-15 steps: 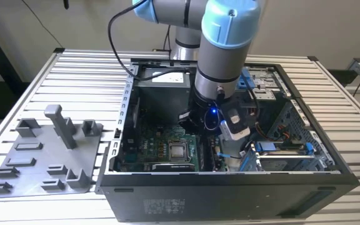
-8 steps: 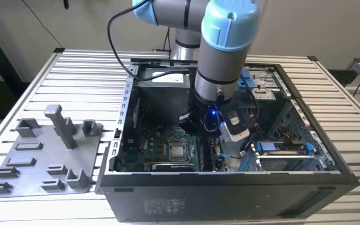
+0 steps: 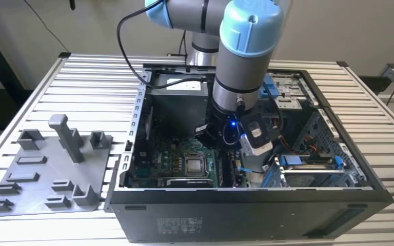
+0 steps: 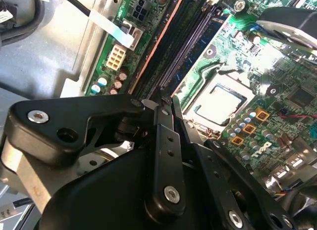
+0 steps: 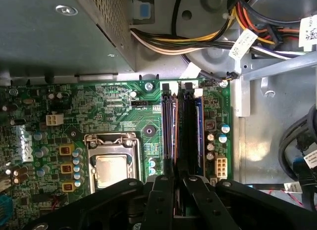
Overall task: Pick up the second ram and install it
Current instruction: 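Insert the second ram into the second slot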
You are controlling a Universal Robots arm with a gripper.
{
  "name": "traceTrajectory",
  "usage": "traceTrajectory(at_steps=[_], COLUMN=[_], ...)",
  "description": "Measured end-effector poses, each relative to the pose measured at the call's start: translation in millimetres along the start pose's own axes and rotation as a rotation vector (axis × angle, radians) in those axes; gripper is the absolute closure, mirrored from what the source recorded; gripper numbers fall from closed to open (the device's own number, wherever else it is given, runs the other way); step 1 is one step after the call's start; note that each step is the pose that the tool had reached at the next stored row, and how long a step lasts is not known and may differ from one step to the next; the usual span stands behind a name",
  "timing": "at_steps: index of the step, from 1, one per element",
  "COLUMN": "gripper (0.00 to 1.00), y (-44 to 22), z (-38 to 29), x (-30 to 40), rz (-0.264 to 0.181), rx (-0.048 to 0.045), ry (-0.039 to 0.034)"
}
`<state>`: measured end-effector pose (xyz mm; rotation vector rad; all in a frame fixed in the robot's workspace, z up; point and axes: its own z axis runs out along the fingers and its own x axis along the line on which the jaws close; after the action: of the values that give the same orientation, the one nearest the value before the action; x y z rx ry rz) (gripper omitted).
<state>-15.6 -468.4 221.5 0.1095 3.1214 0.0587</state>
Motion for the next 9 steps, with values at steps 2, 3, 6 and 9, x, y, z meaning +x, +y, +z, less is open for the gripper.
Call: traceTrajectory(at_steps=[2,3,6,9], gripper=[0.86,0.86,0.86,0.86], y=[0.0,0.0,0.0,0.0], z=[0.2,0.4,0.7,0.8], x=[0.0,0.0,0.0,0.0], rz=[-0.001,-0.001,-0.001,-0.001], rx=[-0.0001,-0.0002,-0.0001,-0.0001], ry=[0.0000,0.0000,0.0000,0.0000])
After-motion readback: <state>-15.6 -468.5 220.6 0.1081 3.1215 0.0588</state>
